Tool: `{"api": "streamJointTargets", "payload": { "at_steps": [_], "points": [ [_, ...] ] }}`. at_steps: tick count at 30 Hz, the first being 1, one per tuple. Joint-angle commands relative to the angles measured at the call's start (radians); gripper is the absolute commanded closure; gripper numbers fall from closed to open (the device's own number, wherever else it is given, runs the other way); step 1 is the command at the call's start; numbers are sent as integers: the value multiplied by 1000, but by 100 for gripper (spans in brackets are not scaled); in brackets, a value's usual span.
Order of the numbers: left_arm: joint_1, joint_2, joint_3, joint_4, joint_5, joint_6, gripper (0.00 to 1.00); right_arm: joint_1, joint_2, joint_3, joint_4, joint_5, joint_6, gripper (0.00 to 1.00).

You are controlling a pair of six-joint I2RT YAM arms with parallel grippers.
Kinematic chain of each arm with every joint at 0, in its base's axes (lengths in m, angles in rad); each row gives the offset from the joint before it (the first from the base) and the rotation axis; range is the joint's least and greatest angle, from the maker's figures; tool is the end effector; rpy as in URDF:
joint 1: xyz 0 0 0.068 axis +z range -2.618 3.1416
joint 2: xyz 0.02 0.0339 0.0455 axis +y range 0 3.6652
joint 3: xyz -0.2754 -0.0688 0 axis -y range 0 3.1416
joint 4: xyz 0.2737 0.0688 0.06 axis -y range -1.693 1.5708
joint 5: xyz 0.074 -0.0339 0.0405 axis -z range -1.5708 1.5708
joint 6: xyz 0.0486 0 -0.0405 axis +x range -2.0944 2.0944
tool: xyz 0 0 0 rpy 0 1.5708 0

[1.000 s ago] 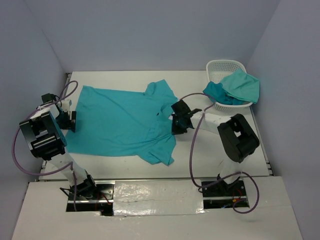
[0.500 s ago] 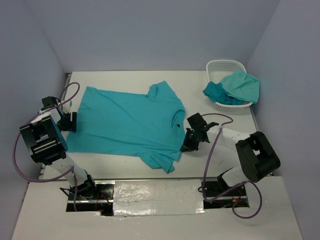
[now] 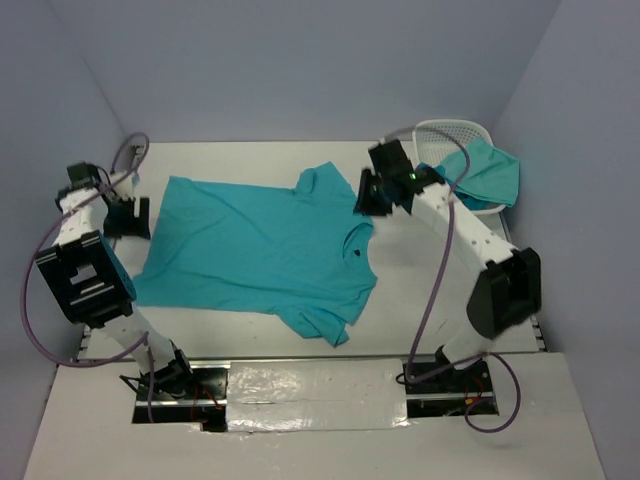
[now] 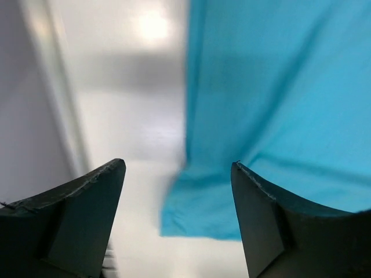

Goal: Fold and stack the t-shirts
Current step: Flatten out the tshirt

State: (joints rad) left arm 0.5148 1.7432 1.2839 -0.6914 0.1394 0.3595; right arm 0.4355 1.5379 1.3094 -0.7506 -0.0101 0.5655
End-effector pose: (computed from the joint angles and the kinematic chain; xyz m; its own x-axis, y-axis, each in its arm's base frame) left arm 0.3419 0.1856 0.2058 -0.8981 -0.1078 -0.4264 -0.1307 0.9911 0.0247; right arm 0.3257 0.1521 0.2834 -0.8641 0.1889 -0.4664 0.0427 0.9511 0.3060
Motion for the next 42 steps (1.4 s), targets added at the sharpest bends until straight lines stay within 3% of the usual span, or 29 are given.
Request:
{"api": "streamJointTargets", "payload": {
  "at_steps": [1, 2, 5, 10, 17, 19, 22, 23, 26, 31, 33, 36, 39, 40, 42],
  "points": [
    [-50, 75, 284, -2, 98, -13, 15, -9, 246, 288, 5, 15, -189, 67],
    [-94, 116, 340, -13, 86, -5, 15, -20, 310, 421, -7, -13, -191, 69],
    [-154, 289, 510, 0, 61, -22, 17, -46, 525, 589, 39, -54, -164, 74],
    [-216, 414, 543, 30, 28, -56, 19, -47, 838, 867, -10, -115, -121, 77],
    [-239, 551, 514, 119, -69, -97, 19, -57, 1052, 973, -1, -162, -27, 81],
    [-237, 591, 543, 122, -106, -123, 19, -67, 1108, 1118, -35, -151, -6, 81],
    [-239, 679, 618, 148, -127, -162, 18, -113, 1194, 1244, 49, -215, 107, 84],
    [-239, 699, 647, 145, -123, -168, 18, -136, 1240, 1270, 92, -288, 211, 85],
    [-245, 792, 823, 77, -135, -180, 17, -193, 1281, 1310, 184, -346, 269, 88],
    [-249, 863, 1005, 50, -87, -192, 11, -218, 1199, 1306, 358, -176, 195, 87],
    [-248, 833, 976, 81, -54, -208, 9, -222, 1182, 1332, 407, -163, 160, 84],
    [-248, 716, 846, 168, -8, -221, 2, -225, 1040, 1231, 458, -200, 62, 74],
    [-245, 635, 860, 153, 17, -214, 1, -201, 863, 1164, 357, -211, -86, 58],
    [-242, 603, 911, 133, 22, -214, 1, -189, 749, 1131, 320, -156, -169, 47],
    [-222, 534, 956, 75, 17, -214, 1, -152, 623, 940, 214, -91, -210, 34]
  ]
}}
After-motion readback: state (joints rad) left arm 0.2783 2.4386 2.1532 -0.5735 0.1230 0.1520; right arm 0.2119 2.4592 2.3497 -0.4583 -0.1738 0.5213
